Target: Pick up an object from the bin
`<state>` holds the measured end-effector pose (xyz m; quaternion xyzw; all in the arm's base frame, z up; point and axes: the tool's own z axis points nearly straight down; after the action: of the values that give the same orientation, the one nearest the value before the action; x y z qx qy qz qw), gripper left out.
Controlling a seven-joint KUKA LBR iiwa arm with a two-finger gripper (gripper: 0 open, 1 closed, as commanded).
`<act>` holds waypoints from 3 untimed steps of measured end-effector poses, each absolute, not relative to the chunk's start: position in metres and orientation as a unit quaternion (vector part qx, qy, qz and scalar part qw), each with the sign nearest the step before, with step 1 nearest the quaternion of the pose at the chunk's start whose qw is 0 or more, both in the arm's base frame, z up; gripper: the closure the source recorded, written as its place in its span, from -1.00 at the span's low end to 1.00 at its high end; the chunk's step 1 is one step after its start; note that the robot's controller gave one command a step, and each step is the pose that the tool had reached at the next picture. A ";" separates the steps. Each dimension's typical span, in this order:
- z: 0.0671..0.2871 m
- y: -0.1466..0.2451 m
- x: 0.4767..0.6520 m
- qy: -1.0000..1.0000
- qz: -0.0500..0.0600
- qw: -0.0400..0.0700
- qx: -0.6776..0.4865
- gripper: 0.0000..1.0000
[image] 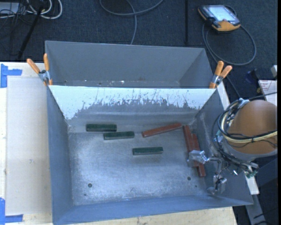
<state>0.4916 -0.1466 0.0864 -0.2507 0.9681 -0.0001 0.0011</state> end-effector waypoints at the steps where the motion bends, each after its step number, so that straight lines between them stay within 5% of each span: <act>1: 0.073 -0.147 0.523 0.968 0.002 -0.001 -0.252 -1.00; 2: 0.078 -0.150 0.568 0.955 0.006 -0.002 -0.297 -1.00; 3: 0.070 -0.150 0.596 0.952 0.007 0.001 -0.307 1.00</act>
Offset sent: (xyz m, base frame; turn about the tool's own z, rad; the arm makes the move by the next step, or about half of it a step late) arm 0.0923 -0.0132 -0.0047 -0.1275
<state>0.5956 -0.1502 0.0705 -0.3075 0.9515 0.0069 0.0008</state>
